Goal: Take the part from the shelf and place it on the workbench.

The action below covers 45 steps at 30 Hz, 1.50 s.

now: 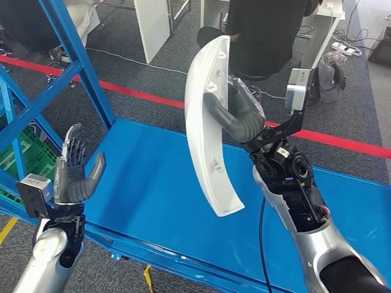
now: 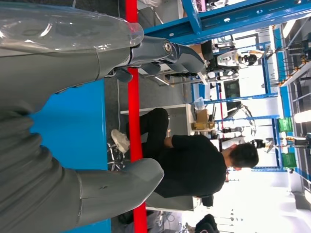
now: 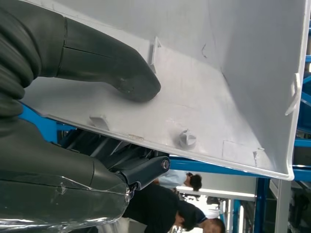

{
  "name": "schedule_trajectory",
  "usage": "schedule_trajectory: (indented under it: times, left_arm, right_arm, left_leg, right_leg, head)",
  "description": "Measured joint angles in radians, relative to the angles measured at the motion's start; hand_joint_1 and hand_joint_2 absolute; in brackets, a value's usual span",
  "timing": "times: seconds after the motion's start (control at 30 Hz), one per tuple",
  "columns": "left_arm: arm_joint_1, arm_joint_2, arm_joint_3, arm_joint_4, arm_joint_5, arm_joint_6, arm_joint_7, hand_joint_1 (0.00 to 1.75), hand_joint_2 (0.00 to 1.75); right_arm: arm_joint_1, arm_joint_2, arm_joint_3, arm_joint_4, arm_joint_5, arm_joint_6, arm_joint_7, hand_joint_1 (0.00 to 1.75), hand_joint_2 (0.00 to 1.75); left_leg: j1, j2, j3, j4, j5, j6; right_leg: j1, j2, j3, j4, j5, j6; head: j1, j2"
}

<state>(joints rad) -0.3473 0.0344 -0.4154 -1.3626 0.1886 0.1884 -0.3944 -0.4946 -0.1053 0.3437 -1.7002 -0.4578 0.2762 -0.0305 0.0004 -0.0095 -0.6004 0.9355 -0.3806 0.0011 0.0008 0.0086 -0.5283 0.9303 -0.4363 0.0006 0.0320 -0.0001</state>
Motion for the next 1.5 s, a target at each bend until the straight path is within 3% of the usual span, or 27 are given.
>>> schedule_trajectory:
  times: [1.5]
  left_arm:
    - [0.000, 0.000, 0.000, 0.000, 0.000, 0.000, 0.000, 0.00, 1.75]
  right_arm:
    - [0.000, 0.000, 0.000, 0.000, 0.000, 0.000, 0.000, 1.75, 1.75]
  left_leg:
    - [0.000, 0.000, 0.000, 0.000, 0.000, 0.000]
  right_leg:
    - [0.000, 0.000, 0.000, 0.000, 0.000, 0.000]
  head:
    - [0.000, 0.000]
